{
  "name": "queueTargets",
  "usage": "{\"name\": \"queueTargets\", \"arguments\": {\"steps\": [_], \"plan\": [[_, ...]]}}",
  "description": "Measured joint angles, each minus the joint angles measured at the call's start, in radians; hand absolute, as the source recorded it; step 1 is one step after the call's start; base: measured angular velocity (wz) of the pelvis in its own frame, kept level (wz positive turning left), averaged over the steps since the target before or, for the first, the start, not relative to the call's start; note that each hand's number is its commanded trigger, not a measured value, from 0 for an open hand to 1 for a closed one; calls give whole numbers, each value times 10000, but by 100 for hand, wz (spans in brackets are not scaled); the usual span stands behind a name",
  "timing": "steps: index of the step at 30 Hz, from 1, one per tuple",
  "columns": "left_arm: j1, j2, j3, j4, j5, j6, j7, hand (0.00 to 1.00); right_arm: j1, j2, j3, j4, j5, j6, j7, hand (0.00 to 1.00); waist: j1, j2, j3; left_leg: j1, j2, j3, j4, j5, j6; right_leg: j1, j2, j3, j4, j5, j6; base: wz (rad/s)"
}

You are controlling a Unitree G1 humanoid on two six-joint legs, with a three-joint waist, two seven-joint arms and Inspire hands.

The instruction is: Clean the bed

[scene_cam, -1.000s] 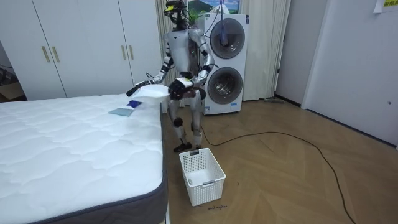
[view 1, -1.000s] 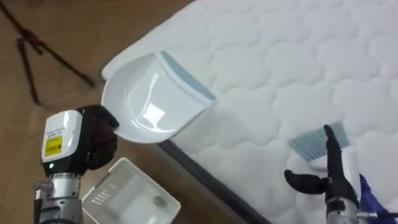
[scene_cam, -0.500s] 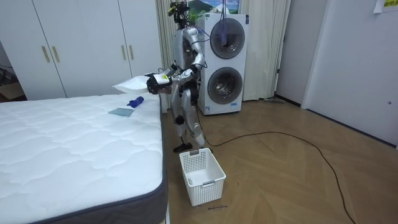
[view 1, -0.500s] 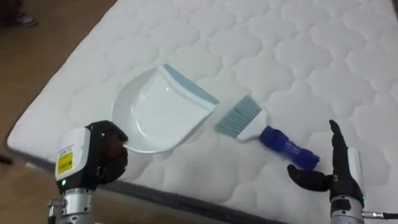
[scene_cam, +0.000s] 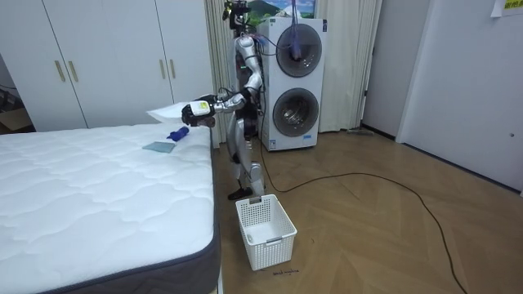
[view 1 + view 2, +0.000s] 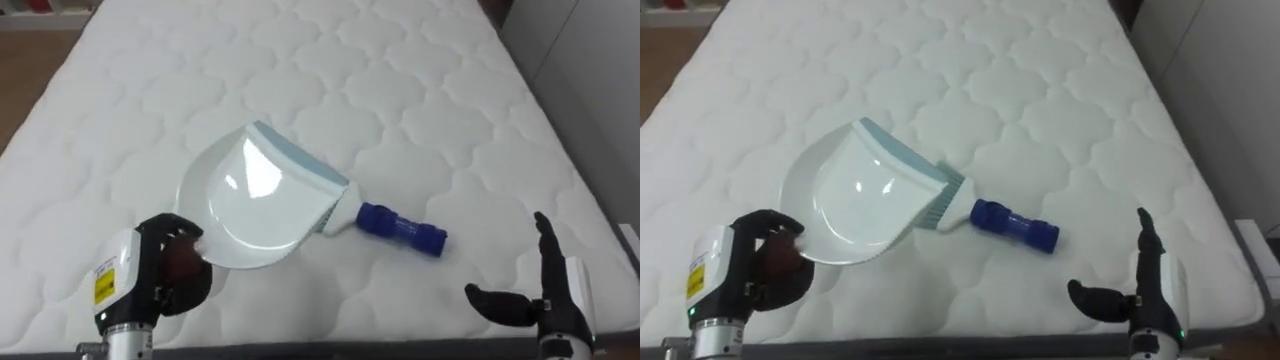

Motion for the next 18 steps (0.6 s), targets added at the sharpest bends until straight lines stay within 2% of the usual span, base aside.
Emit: {"name": "queueTargets", "arguments": {"steps": [7, 11, 12, 18], "plan": [[-6, -8, 10, 235, -829, 50, -655, 0, -70, 79, 0, 257, -198, 80, -126, 0, -91, 9, -10, 187, -48, 336, 97, 8, 13, -42, -16, -27, 184, -65, -20, -21], [-60, -6, 36, 613, -953, 94, -1002, 0, -83, 226, -80, 595, -133, 291, -127, 0, -176, -131, 35, 219, -90, 521, 60, 2, 22, -85, -41, -25, 230, -107, 11, -12], [-46, -15, 33, 696, -962, 120, -1091, 0, -88, 223, -101, 702, 30, 289, -129, 0, -183, -156, 35, 218, -78, 520, 30, -50, 105, -114, -10, -16, 249, -109, 11, -3], [178, -38, 99, 2017, -1861, 197, -1442, 0, -222, 252, -145, 2243, 1091, 300, -137, 0, -56, -309, -74, 417, -32, 466, -241, -92, 147, 36, 39, -53, 161, -80, 19, 2]]}}
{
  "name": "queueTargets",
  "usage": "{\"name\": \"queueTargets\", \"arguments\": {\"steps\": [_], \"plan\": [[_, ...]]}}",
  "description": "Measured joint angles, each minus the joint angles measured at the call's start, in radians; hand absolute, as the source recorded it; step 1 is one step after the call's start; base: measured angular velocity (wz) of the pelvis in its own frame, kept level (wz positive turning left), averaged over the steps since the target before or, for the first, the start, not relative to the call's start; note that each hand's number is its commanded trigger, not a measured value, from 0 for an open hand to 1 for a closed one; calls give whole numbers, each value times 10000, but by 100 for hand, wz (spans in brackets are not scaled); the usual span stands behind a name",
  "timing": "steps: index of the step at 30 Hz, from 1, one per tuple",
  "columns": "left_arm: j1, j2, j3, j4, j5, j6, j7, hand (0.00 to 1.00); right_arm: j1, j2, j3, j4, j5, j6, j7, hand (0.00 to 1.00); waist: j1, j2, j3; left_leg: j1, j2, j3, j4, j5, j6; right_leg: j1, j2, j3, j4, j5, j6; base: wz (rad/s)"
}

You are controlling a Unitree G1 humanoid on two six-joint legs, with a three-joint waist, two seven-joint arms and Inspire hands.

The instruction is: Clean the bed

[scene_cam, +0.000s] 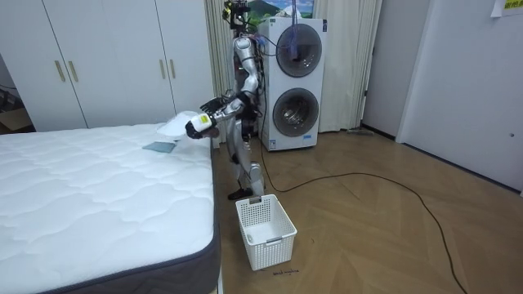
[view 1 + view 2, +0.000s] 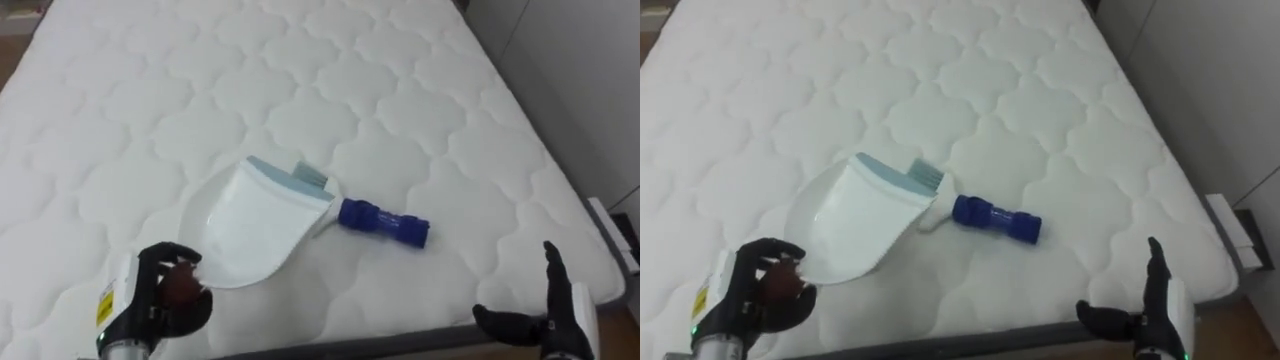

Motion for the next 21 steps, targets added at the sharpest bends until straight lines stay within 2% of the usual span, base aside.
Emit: {"name": "queueTargets", "arguments": {"steps": [4, 7, 9, 12, 14, 16, 18, 21], "plan": [[57, -113, 265, 1311, -632, 68, -223, 0, -95, 14, -194, 731, 699, 6, 7, 0, 27, 45, -12, 160, 30, 1, -95, 1, 2, 173, 32, -3, -154, 23, 13, 1], [199, -128, 607, 2163, -1306, 340, -447, 0, -140, 22, -586, 1417, 1189, 62, -73, 0, 7, 92, -4, 351, 81, -76, -204, 1, 2, 417, 72, -27, -344, 35, 16, 5], [337, -149, 765, 2786, -2325, 393, -511, 0, -128, 20, -763, 1689, 1585, 201, -188, 0, 14, 91, -5, 410, 93, -76, -296, 1, 3, 441, 81, -55, -349, 35, 18, -2], [468, -324, 1192, 3280, -3044, 376, -735, 0, -111, 33, -798, 2250, 1613, 213, -195, 0, 16, 67, -16, 408, 95, -77, -299, -1, 6, 442, 81, -61, -370, 29, 18, -2], [608, -430, 1517, 3281, -3063, 359, -947, 0, -98, 56, -809, 2549, 1594, 267, -191, 0, 11, 61, -19, 420, 100, -76, -315, -2, 7, 472, 77, -85, -399, 23, 22, 3], [639, -433, 1605, 3314, -3151, 388, -1148, 0, -27, 112, -811, 2722, 1574, 470, -180, 0, 3, 29, -12, 488, 140, -85, -329, -3, 6, 602, 69, -194, -504, 28, 15, 9], [635, -493, 1722, 3508, -3256, 502, -1305, 0, -46, 228, -808, 3207, 1595, 782, -127, 0, 18, 5, -118, 517, 158, -80, -352, -5, 2, 606, 69, -313, -470, 17, -6, 0], [541, -638, 1922, 3707, -3251, 639, -1415, 0, -84, 343, -797, 3662, 1535, 1298, 201, 0, 51, -5, -114, 569, 156, -61, -352, -12, -7, 622, 72, -302, -483, 15, -11, -1]]}}
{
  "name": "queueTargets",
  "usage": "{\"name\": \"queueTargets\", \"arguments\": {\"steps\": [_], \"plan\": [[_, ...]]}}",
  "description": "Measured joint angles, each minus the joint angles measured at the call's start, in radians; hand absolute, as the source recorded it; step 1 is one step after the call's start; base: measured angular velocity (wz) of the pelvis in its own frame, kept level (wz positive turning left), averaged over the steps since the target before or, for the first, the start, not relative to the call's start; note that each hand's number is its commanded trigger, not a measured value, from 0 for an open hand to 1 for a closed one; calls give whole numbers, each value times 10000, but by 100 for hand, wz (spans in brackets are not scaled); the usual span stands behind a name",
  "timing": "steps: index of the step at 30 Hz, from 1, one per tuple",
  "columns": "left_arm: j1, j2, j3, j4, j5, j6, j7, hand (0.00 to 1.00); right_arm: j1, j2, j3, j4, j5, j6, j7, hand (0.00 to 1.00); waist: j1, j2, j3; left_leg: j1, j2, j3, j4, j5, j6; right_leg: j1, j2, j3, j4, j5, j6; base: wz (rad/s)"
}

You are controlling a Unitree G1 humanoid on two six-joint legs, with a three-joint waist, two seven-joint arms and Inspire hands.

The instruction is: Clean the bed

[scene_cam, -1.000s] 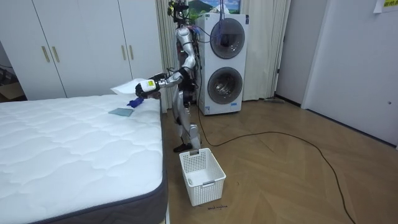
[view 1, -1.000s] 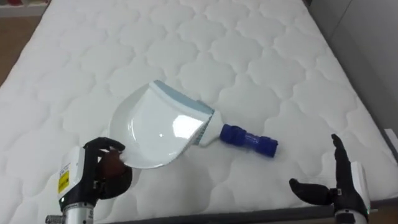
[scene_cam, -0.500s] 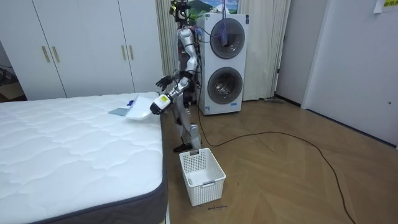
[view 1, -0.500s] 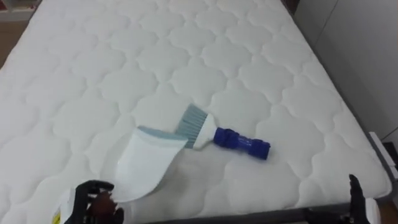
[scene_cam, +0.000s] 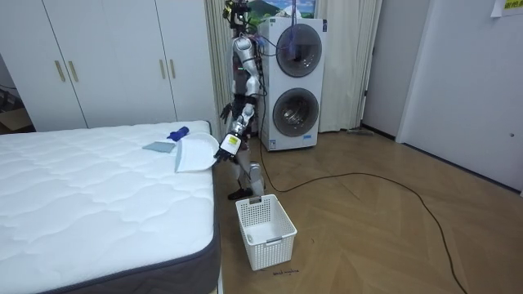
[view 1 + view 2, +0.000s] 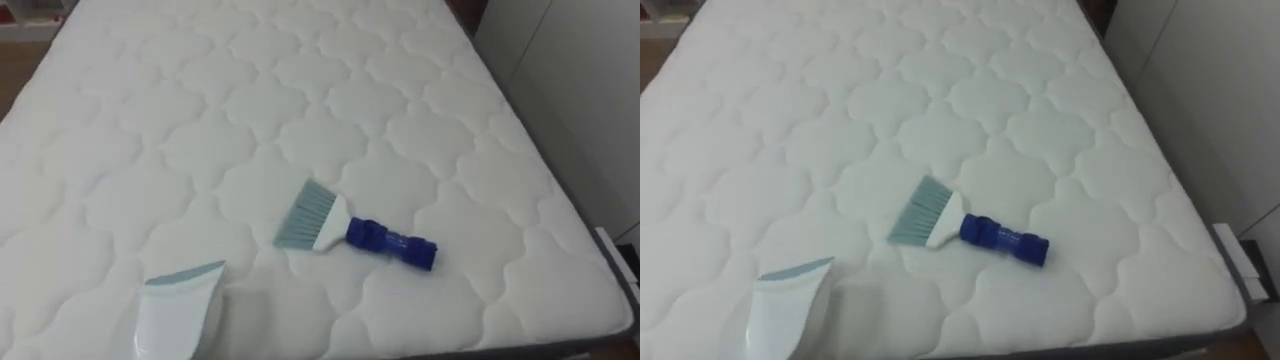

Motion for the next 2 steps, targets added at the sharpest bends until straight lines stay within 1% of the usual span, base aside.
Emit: {"name": "queueTargets", "arguments": {"steps": [1, 2], "plan": [[0, -2, 3, 14, 0, 27, -48, 0, 32, 22, 2, 32, -34, 117, 90, 0, 27, 6, 4, 27, 1, 6, -3, -4, -5, 27, 8, 10, -7, 1, -5, 0], [0, -4, 56, 68, 12, 65, -147, 0, 110, 52, 6, 79, -131, 332, 283, 0, 66, 50, 36, 111, 16, -5, -17, -33, -17, 138, 20, 2, -30, 0, -12, 0]]}}
